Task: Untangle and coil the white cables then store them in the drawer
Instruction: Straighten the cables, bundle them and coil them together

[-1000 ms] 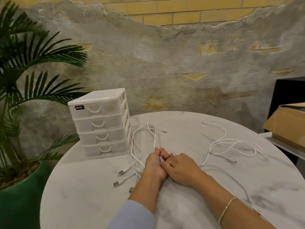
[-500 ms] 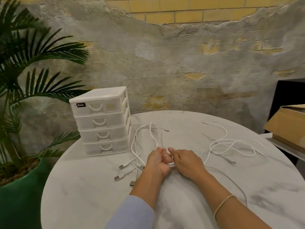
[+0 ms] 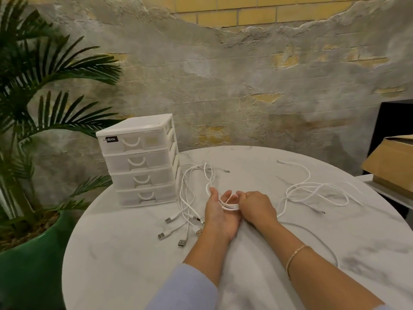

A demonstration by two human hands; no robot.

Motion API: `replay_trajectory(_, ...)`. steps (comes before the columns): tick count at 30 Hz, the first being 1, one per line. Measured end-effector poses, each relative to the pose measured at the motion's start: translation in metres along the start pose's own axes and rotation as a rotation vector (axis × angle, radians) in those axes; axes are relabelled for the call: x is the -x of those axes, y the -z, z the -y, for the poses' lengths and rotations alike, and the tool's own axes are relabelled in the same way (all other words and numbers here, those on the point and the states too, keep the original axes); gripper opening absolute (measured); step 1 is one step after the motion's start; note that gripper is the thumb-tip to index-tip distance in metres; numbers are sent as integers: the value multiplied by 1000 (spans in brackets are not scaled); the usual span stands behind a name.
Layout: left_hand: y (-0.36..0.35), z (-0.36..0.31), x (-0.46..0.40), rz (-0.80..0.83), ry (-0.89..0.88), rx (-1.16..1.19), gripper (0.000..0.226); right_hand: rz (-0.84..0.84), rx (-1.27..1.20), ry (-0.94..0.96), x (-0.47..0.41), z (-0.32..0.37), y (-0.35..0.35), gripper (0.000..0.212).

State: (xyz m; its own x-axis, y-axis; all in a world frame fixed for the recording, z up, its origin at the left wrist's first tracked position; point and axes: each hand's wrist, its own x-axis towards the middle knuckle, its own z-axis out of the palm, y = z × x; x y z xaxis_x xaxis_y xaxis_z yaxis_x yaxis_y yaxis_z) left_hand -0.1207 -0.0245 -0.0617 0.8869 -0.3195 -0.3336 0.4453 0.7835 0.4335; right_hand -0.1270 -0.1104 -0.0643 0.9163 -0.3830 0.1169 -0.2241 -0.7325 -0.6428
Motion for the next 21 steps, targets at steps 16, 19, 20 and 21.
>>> replay_trajectory(16,4,-20,-16,-34,-53,-2,49,374,303,310,5,-18,37,8)
replay_trajectory(19,8,-26,-16,-49,-28,-117,51,158,392,217,-7,-29,46,19)
replay_trajectory(20,8,-26,-15,-62,-29,-156,51,107,467,221,-11,-33,51,22)
replay_trajectory(21,8,-26,-14,-77,-30,-192,51,59,570,245,-17,-37,57,25)
